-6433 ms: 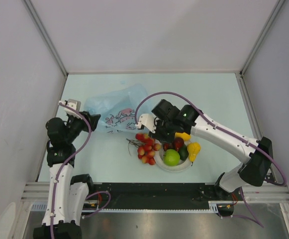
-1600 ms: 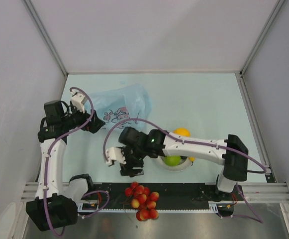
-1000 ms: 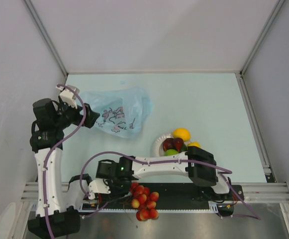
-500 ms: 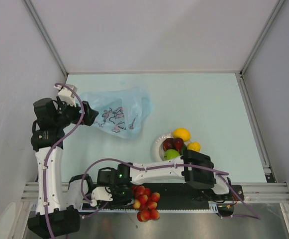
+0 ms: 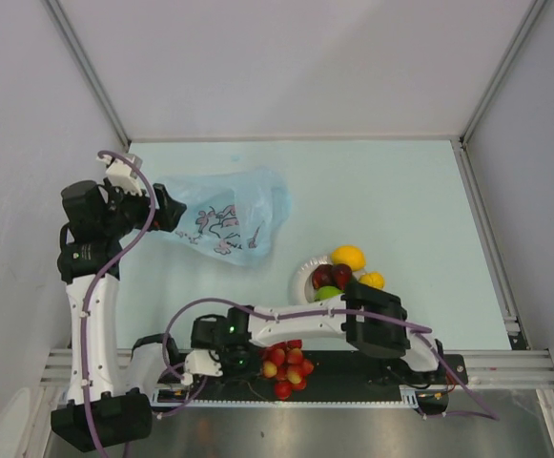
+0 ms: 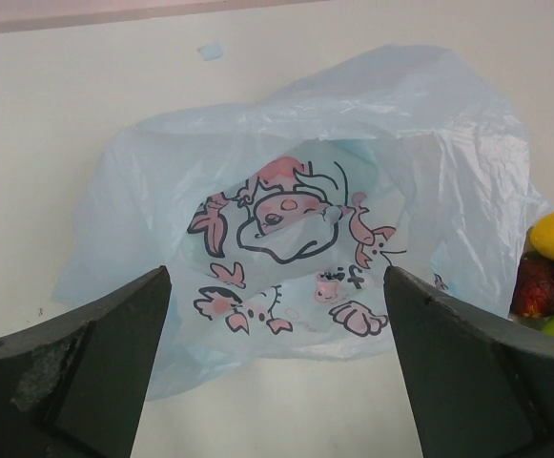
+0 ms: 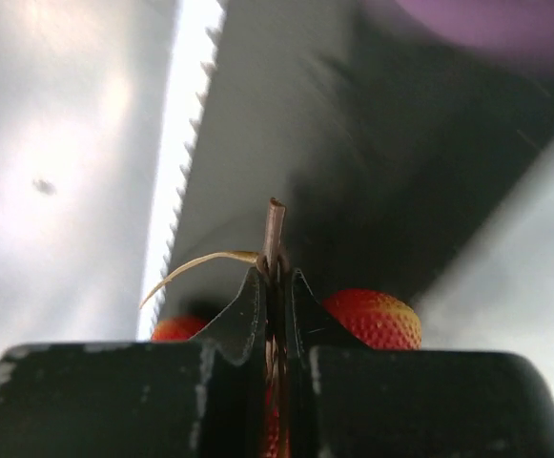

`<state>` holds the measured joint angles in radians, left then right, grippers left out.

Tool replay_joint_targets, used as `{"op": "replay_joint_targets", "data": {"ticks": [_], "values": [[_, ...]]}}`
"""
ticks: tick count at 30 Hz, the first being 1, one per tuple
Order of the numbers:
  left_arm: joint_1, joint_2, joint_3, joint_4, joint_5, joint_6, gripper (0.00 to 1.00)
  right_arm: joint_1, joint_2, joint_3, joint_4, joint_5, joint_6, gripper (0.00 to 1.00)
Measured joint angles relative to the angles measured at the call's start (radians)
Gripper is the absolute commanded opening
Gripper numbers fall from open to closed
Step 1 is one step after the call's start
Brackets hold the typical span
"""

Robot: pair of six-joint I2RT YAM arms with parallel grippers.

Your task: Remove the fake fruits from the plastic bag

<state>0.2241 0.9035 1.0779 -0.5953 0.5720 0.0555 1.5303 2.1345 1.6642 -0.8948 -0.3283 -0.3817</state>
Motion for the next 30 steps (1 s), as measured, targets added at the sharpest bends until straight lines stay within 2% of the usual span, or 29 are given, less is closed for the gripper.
{"op": "replay_joint_targets", "data": {"ticks": [5,13,17,22,27,30], "values": [[0.000,-0.003,0.008,0.005,0.018,-0.003,0.98,-0.144,-0.093,0.066,-0.104,-0.070,-0.012,0.00],[0.001,-0.018,0.048,-0.011,0.097,-0.002,0.98,-0.457,-0.394,0.204,-0.095,-0.175,-0.012,0.00],[0.001,0.002,0.116,-0.041,0.167,0.026,0.98,-0.537,-0.514,0.172,-0.087,-0.177,-0.011,0.00],[-0.010,0.045,0.166,-0.061,0.233,0.062,0.98,-0.621,-0.558,0.098,-0.082,-0.178,0.015,0.00],[-0.084,0.074,0.189,-0.091,0.274,0.123,0.98,-0.713,-0.575,0.063,-0.077,-0.125,0.052,0.00],[-0.121,0.084,0.189,-0.111,0.287,0.158,0.98,-0.745,-0.660,-0.039,-0.079,-0.085,0.058,0.00]]}}
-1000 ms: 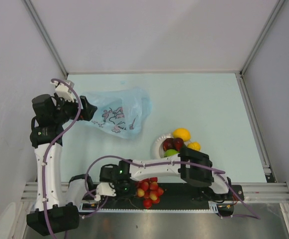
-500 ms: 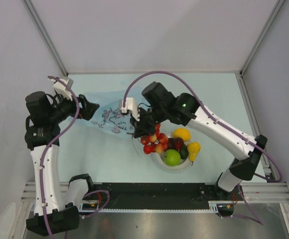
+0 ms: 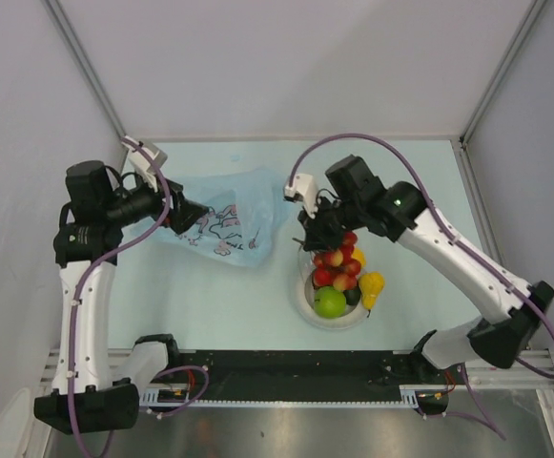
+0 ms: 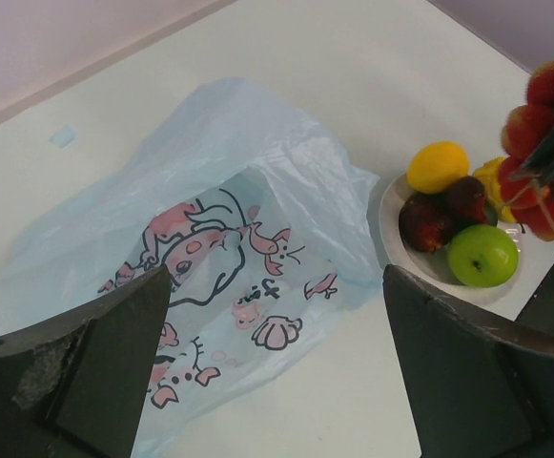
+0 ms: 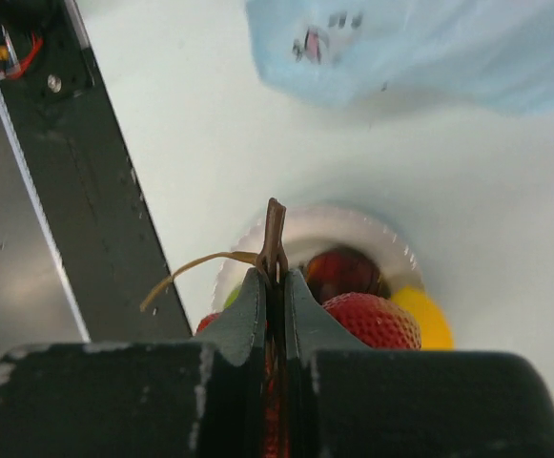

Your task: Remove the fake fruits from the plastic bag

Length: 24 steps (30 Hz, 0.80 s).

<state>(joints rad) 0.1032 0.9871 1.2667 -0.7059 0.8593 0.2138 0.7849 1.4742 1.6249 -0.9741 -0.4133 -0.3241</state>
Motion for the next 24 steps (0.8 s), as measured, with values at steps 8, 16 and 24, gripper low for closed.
{"op": "replay_joint_targets", "data": {"ticks": [8,16,24], "values": [[-0.018,0.098,0.040,-0.034,-0.023,0.060,0.98,-0.009,-0.377,-0.356,0.011,0.023,0.066,0.00],[-0.018,0.123,0.043,-0.048,-0.045,0.076,0.98,-0.011,-0.433,-0.514,0.122,0.059,0.114,0.00],[-0.019,0.114,0.043,-0.056,-0.053,0.077,0.97,-0.023,-0.397,-0.594,0.233,0.073,0.163,0.04]]}}
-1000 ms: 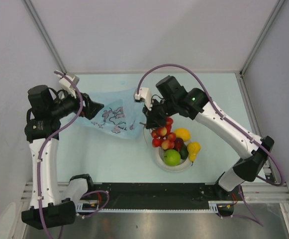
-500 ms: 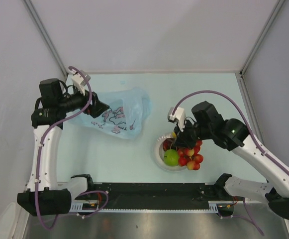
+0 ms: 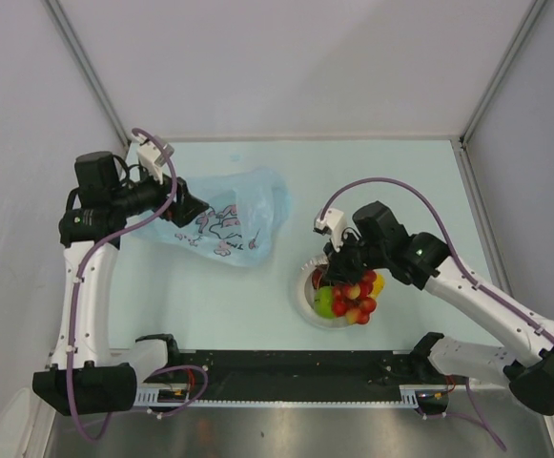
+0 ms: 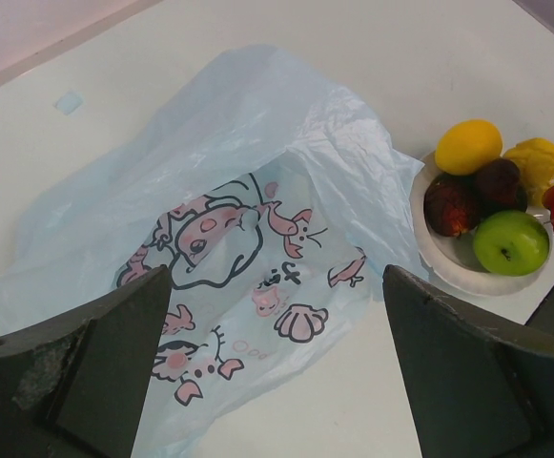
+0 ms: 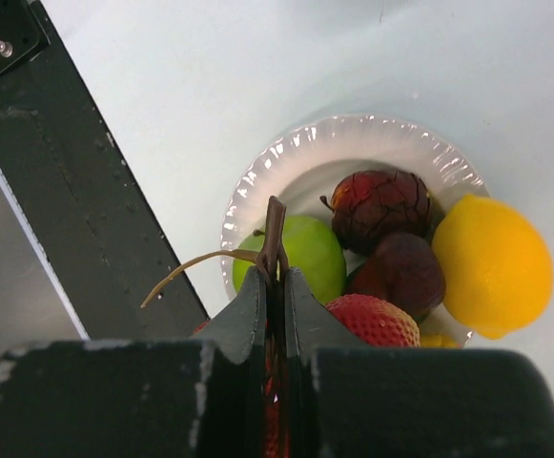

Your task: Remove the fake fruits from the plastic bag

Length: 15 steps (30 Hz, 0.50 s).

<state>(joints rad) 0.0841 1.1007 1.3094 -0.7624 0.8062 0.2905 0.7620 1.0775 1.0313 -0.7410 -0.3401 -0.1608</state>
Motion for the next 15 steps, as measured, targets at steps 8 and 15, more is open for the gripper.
{"op": "replay_joint_targets", "data": {"ticks": [8,15], "values": [[0.000,-0.023,-0.021,0.006,0.000,-0.001,0.98,0.000,0.058,-0.022,0.065,0.003,-0.018,0.12],[-0.001,-0.023,-0.043,0.014,0.000,-0.001,0.98,0.000,0.099,-0.026,0.089,0.002,-0.034,0.26]]}}
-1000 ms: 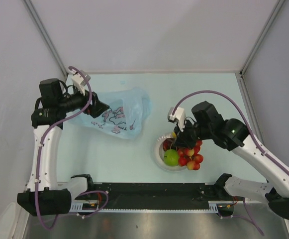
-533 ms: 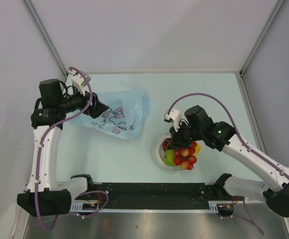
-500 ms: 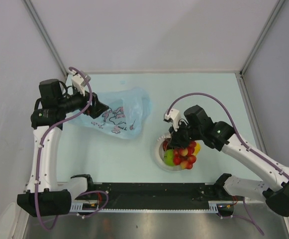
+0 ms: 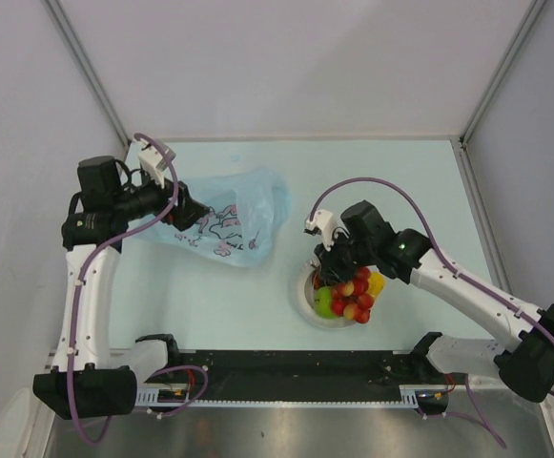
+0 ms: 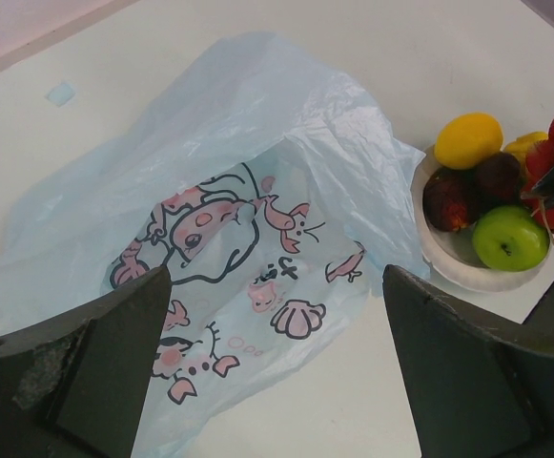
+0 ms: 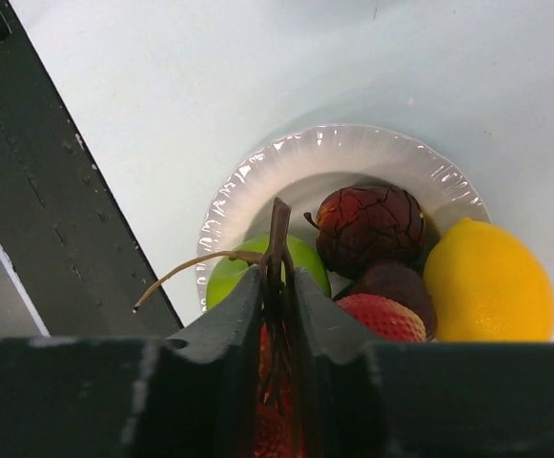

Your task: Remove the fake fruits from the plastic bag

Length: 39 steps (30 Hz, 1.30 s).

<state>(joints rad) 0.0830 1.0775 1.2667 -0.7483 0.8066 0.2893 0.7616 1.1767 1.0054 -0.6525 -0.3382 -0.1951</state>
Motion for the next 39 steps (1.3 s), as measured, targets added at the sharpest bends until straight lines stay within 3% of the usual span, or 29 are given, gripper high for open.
{"op": "replay_joint_targets", "data": {"ticks": [4,14,22,39], "values": [[0.000,0.000,-0.016,0.008,0.000,-0.001,0.98,-0.001,0.014,-0.002,0.002,-0.008,-0.007,0.42],[-0.002,-0.005,-0.094,0.040,0.028,-0.024,0.98,-0.006,0.034,-0.011,-0.001,-0.010,-0.018,0.47],[-0.003,-0.010,-0.126,0.071,0.039,-0.038,0.98,-0.006,0.043,-0.014,0.000,-0.010,-0.024,0.70],[-0.005,-0.039,-0.141,0.090,0.039,-0.054,0.97,-0.006,0.041,-0.015,0.014,-0.010,-0.026,0.74]]}}
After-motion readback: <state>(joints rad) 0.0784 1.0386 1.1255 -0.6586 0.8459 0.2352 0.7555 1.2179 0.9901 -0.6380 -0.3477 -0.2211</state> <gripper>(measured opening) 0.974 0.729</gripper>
